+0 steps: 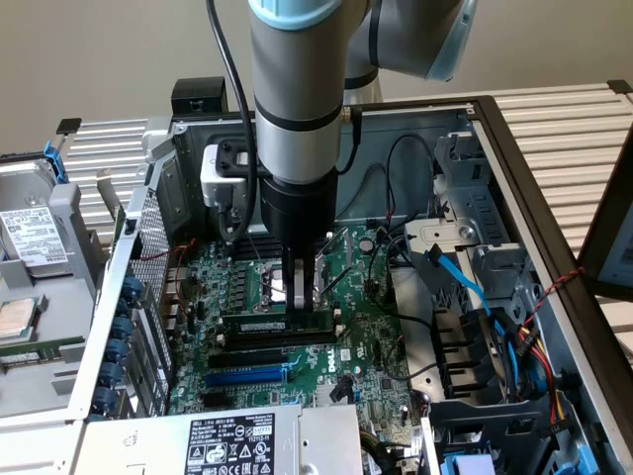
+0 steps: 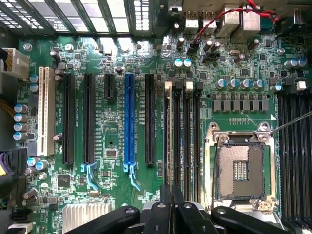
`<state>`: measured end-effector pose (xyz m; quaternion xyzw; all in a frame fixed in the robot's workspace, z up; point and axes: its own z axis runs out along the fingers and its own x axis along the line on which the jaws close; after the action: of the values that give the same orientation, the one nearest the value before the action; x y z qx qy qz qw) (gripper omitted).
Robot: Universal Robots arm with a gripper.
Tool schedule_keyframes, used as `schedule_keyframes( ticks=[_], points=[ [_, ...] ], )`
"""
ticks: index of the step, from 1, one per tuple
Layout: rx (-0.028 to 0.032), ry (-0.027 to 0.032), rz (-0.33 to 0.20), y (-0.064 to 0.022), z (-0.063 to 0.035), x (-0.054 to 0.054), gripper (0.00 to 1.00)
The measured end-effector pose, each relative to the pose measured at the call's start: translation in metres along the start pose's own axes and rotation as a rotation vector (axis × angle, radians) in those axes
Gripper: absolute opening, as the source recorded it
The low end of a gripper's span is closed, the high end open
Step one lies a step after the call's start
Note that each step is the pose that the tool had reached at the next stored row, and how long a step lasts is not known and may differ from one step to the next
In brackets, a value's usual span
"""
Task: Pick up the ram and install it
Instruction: 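Insert the ram into the slot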
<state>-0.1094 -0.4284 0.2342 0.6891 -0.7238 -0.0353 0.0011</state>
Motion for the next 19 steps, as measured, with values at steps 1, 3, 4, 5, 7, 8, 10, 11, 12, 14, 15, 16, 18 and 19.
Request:
schedule_keyframes(
  ticks=[1,3,4,5,7,8,10,11,12,14,15,16,18,19],
  points=[
    [0.0000,0.0001,0.000,0.0000,0.0002,0.0000,0.12],
    [0.0000,0.0000,0.000,0.0000,0.0003,0.0000,0.12],
    [0.0000,0.0000,0.000,0.0000,0.0003,0.0000,0.12],
    [0.0000,0.0000,0.000,0.0000,0.0003,0.0000,0.12],
    [0.0001,0.0000,0.000,0.0000,0.0003,0.0000,0.12],
    [0.0001,0.0000,0.000,0.0000,0.0003,0.0000,0.12],
    [0.0001,0.0000,0.000,0.0000,0.0003,0.0000,0.12],
    [0.0000,0.0000,0.000,0.0000,0.0003,0.0000,0.12],
    [0.0001,0.0000,0.000,0.0000,0.0003,0.0000,0.12],
    [0.0001,0.0000,0.000,0.0000,0.0003,0.0001,0.12],
    [-0.0001,0.0000,0.000,0.0000,0.0003,0.0002,0.12],
    [-0.0002,0.0025,0.000,0.0000,0.0003,0.0003,0.12],
    [-0.0003,0.0080,0.000,0.0000,0.0003,0.0003,0.12],
    [-0.0003,0.0081,0.000,0.0000,0.0002,0.0003,0.12]
  ],
)
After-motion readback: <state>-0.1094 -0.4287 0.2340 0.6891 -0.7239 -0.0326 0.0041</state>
